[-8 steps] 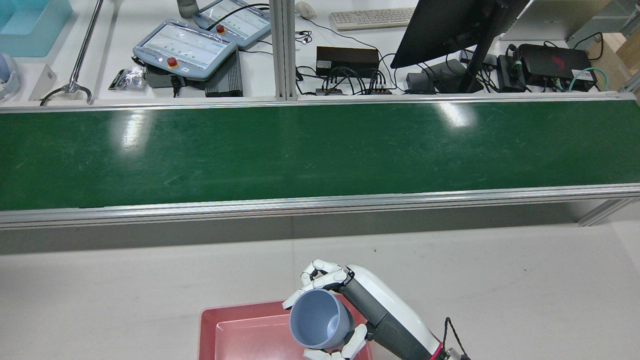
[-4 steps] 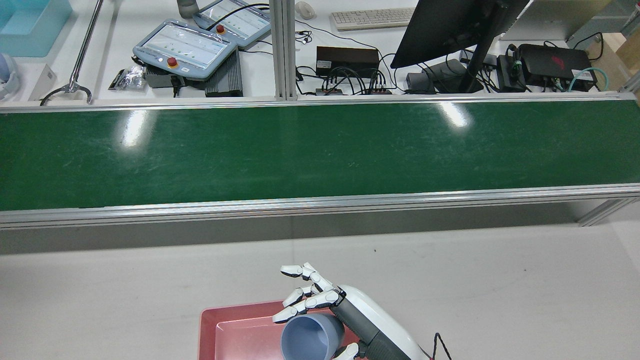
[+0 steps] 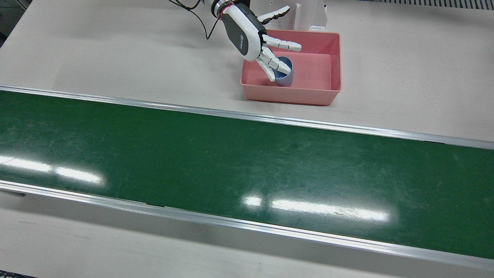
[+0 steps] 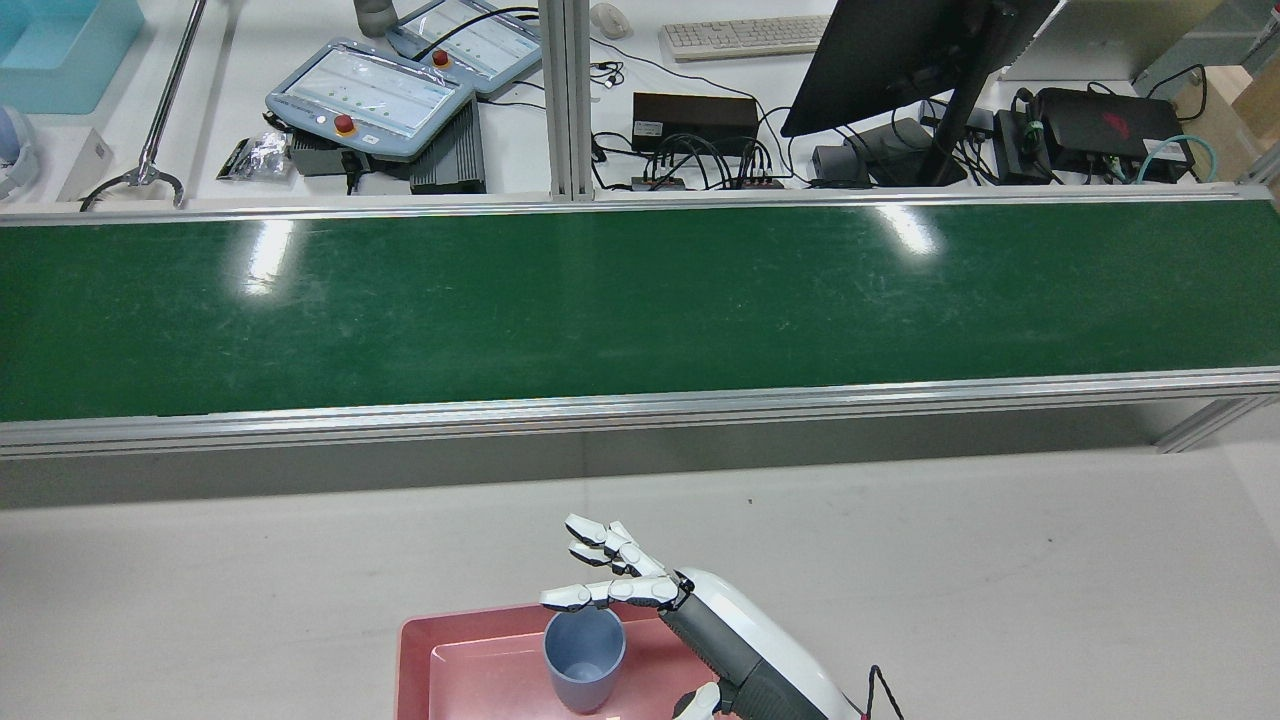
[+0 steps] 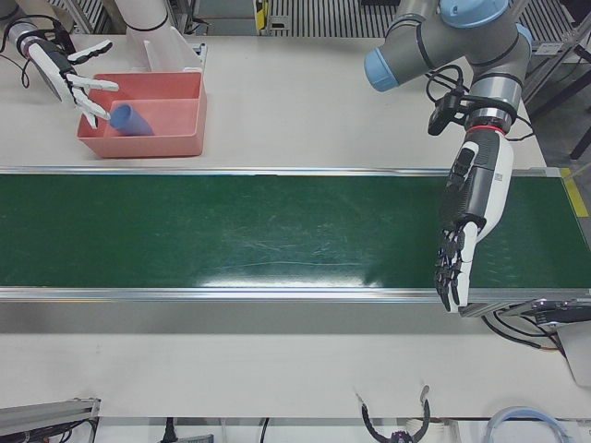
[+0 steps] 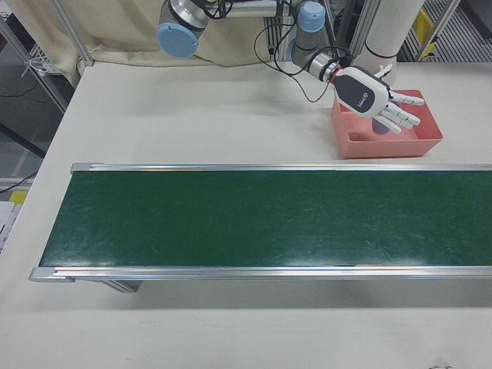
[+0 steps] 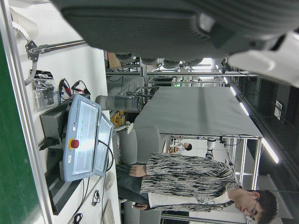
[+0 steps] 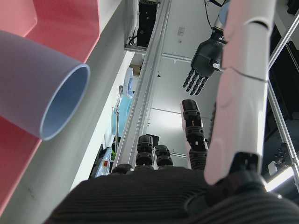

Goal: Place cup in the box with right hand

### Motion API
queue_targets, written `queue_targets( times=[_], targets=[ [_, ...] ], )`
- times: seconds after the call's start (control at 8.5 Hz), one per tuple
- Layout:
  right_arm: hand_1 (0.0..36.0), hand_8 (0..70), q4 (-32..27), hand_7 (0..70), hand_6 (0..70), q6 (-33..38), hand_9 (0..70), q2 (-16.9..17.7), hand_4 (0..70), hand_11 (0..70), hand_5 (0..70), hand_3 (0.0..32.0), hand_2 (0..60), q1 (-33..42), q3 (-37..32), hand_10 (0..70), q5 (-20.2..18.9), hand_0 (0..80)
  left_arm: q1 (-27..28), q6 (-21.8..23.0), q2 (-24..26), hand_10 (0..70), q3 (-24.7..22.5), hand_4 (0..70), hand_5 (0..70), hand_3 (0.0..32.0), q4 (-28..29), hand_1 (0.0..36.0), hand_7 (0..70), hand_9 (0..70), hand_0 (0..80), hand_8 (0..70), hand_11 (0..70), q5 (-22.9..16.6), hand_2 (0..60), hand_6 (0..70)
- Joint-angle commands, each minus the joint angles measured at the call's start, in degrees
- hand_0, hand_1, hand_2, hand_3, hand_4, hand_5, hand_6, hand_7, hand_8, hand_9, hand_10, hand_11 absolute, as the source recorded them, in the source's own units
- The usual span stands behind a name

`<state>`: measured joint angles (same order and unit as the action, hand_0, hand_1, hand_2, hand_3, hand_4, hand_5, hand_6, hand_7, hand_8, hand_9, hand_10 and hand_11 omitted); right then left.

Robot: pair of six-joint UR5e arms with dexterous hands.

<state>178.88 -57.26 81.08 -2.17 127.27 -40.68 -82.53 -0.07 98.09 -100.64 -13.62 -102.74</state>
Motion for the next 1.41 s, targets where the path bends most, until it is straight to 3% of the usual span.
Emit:
queue_targets(
  times=[0.0, 0.12, 0.24, 0.35, 0.47, 0.59, 0.82, 1.06, 1.18, 1.29],
  targets=[
    [19.3, 9.0, 0.6, 13.0, 4.4, 4.5, 15.6, 4.7, 10.1, 0.0, 7.2, 0.0, 4.9, 5.1, 6.2, 0.0, -0.2, 58.8, 0.0, 0.0, 0.0, 0.0, 0.0, 0.0, 0.0, 0.0, 0.0, 0.0, 0.0, 0.0, 0.0, 0.0, 0.0, 0.0, 0.0, 0.0],
    [16.6, 9.1, 0.7, 13.3, 4.4, 9.7, 15.9, 8.7, 14.3, 0.0, 7.1, 0.0, 1.3, 9.7, 7.5, 0.0, -1.6, 60.4, 0.0, 0.0, 0.0, 0.0, -0.1, 0.0, 0.0, 0.0, -0.1, 0.0, 0.0, 0.0, 0.0, 0.0, 0.0, 0.0, 0.0, 0.0],
    [18.6, 9.2, 1.6, 14.0, 4.6, 15.7, 16.1, 12.3, 14.3, 0.0, 7.0, 0.0, 4.4, 15.9, 7.3, 0.0, -5.2, 59.3, 0.0, 0.0, 0.0, 0.0, -0.1, 0.0, 0.0, 0.0, 0.0, 0.0, 0.0, 0.0, 0.0, 0.0, 0.0, 0.0, 0.0, 0.0],
    [16.0, 9.1, 6.0, 15.2, 4.8, 21.9, 16.3, 13.6, 22.3, 0.0, 6.7, 0.0, 0.0, 22.5, 6.9, 0.0, -9.0, 61.1, 0.0, 0.0, 0.0, 0.0, -0.1, 0.0, 0.0, 0.0, 0.0, 0.0, 0.0, 0.0, 0.0, 0.0, 0.0, 0.0, 0.0, 0.0],
    [19.1, 9.6, 11.4, 16.2, 5.0, 28.6, 17.2, 13.4, 21.2, 0.0, 6.7, 0.0, 5.5, 29.1, 6.2, 0.0, -12.6, 59.4, 0.0, 0.0, 0.0, 0.0, -0.1, 0.0, 0.0, 0.0, 0.0, 0.0, 0.0, 0.0, 0.0, 0.0, 0.0, 0.0, 0.0, 0.0],
    [19.6, 10.1, 14.1, 16.8, 5.2, 34.0, 17.9, 13.5, 22.1, 0.0, 6.9, 0.0, 5.8, 37.9, 4.6, 0.0, -18.0, 59.9, 0.0, 0.0, 0.0, 0.0, -0.1, 0.0, 0.0, 0.0, 0.0, 0.0, 0.0, 0.0, 0.0, 0.0, 0.0, 0.0, 0.0, 0.0],
    [18.5, 10.4, 13.6, 17.3, 5.5, 42.8, 18.3, 13.4, 21.7, 1.6, 7.1, 0.0, 3.8, 55.9, -4.3, 0.0, -31.8, 60.3, 0.0, 0.0, 0.0, 0.0, -0.1, 0.0, 0.0, 0.0, 0.0, 0.0, 0.0, 0.0, 0.0, 0.0, 0.0, 0.0, 0.0, 0.0],
    [17.2, 10.1, 9.3, 16.5, 5.5, 44.9, 17.8, 13.8, 18.6, 5.6, 7.5, 0.0, 1.8, 75.0, -13.8, 2.3, -47.6, 60.2, 0.0, 0.0, -0.1, 0.0, -0.1, 0.0, 0.0, 0.0, 0.0, 0.0, 0.0, 0.0, 0.0, 0.0, 0.0, 0.0, 0.0, 0.0],
    [18.8, 10.1, 3.7, 15.8, 5.4, 47.3, 17.7, 15.9, 12.9, 6.2, 7.6, 0.0, 5.3, 80.2, -19.7, 2.7, -49.6, 58.6, 0.0, 0.0, -0.1, 0.0, -0.1, 0.0, 0.0, 0.0, 0.1, 0.0, 0.0, 0.0, 0.0, 0.0, 0.0, 0.0, 0.0, 0.0],
    [18.2, 10.7, -0.7, 17.0, 5.8, 47.1, 18.6, 20.2, 14.9, 7.2, 7.8, 0.0, 3.5, 82.6, -21.5, 3.4, -49.6, 60.0, 0.0, 0.0, -0.1, 0.0, -0.1, 0.0, 0.0, 0.0, 0.1, 0.0, 0.0, 0.0, 0.0, 0.0, 0.0, 0.0, 0.0, 0.0]
  ],
)
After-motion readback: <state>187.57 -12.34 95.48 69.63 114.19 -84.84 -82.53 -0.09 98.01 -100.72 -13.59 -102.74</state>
